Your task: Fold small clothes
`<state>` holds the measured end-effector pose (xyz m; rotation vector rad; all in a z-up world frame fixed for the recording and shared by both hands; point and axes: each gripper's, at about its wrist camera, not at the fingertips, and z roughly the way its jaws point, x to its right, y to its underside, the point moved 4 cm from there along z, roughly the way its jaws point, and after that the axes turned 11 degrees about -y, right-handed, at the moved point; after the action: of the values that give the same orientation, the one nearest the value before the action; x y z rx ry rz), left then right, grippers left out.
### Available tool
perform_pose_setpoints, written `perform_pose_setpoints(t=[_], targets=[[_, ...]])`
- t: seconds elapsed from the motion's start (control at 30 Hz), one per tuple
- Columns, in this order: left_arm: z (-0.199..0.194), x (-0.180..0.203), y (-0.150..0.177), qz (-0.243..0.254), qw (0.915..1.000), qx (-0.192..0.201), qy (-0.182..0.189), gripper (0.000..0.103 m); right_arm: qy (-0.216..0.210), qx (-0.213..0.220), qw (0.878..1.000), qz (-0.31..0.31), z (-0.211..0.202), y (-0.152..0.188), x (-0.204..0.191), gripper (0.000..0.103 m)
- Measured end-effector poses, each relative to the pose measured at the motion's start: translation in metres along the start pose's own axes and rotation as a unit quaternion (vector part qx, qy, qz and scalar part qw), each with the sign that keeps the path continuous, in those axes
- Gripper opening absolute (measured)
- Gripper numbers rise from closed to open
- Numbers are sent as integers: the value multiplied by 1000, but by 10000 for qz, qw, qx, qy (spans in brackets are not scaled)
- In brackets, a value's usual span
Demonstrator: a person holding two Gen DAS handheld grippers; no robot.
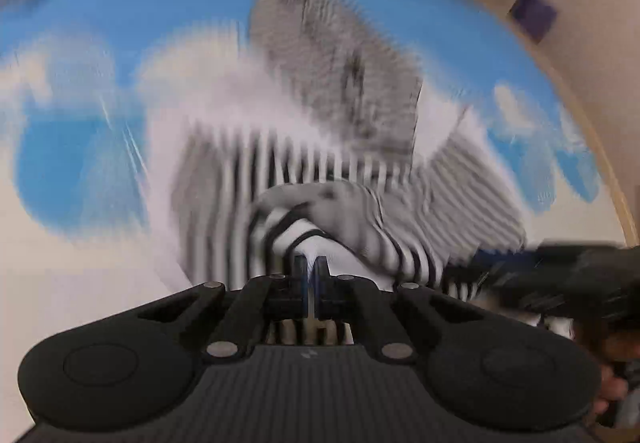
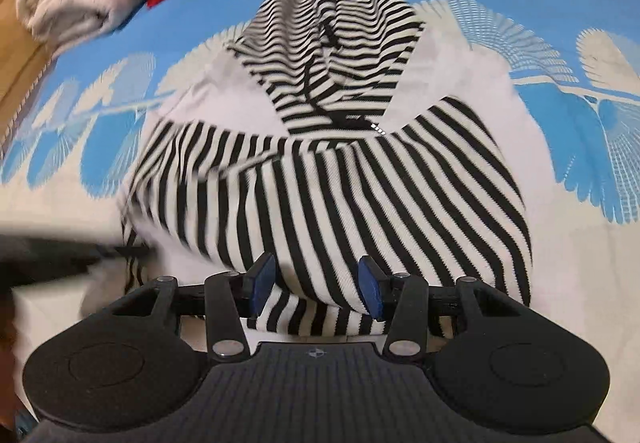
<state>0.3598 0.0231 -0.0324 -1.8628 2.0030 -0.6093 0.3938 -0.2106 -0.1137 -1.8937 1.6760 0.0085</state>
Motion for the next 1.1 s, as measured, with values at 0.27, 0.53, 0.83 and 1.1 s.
perform_pose_setpoints(t=[0.27, 0.53, 0.83, 1.1], targets=[[-36, -92, -18, -1418, 9836, 814, -764, 6, 449, 359, 9981, 212, -20, -9, 13, 48], [27, -101, 12, -1835, 9788, -775, -473, 46, 884, 598, 9925, 592, -28, -10, 37, 49], [68, -98, 37, -2006, 9722, -1073, -549, 29, 1372, 1289, 9719, 1415, -50, -17, 93, 50], [1, -60, -4, -889, 9902, 661, -856, 4, 1431, 1493, 9670, 1487, -43, -24, 110, 50]])
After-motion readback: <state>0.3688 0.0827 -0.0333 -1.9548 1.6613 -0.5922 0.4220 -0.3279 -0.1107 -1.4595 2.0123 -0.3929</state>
